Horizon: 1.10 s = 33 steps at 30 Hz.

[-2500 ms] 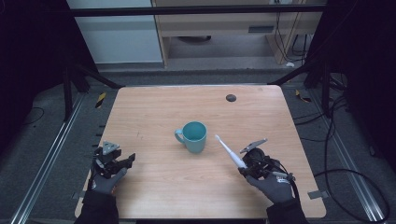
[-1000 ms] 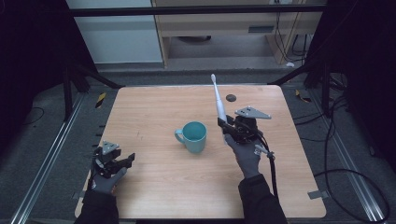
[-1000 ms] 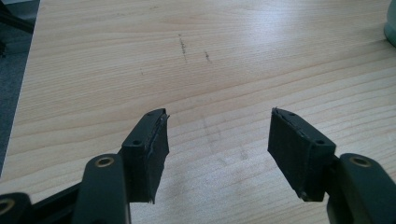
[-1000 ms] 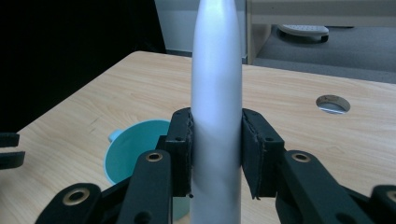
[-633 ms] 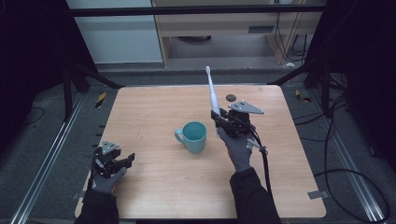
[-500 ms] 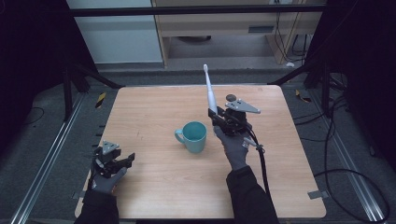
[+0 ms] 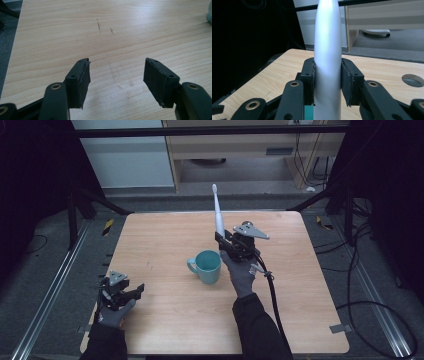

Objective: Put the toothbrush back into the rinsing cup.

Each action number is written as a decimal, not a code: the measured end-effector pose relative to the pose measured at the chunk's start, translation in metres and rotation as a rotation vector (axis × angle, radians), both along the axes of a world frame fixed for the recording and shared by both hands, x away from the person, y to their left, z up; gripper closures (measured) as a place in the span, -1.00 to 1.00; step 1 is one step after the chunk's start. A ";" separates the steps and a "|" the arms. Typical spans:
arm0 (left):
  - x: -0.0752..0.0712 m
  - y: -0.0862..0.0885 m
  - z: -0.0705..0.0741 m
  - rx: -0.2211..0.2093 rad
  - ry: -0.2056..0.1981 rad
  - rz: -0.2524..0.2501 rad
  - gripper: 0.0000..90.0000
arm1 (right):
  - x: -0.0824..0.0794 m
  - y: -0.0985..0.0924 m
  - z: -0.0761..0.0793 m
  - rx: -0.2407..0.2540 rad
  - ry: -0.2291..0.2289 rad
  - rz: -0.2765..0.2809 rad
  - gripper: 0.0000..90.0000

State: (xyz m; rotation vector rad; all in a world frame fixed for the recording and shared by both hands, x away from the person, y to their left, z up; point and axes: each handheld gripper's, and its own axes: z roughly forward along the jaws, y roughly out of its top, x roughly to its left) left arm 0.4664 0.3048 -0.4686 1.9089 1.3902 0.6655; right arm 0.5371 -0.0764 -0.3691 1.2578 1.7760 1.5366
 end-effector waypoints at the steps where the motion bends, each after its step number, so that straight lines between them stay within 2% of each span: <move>1: 0.000 0.000 0.000 0.000 -0.001 0.000 -0.17 | 0.001 0.001 -0.001 0.002 0.003 0.000 0.47; 9: 0.000 0.000 0.000 0.000 -0.001 -0.001 -0.17 | 0.007 0.014 -0.008 0.008 0.011 0.014 0.47; 16: 0.000 0.000 0.000 -0.003 -0.002 -0.001 -0.17 | 0.012 0.027 -0.016 -0.005 0.022 0.021 0.47; 28: 0.000 0.001 0.000 -0.002 -0.002 -0.001 -0.17 | 0.018 0.037 -0.030 -0.034 0.038 0.028 0.47; 33: 0.000 0.001 0.000 -0.003 -0.002 -0.001 -0.17 | 0.019 0.039 -0.041 -0.053 0.068 0.024 0.47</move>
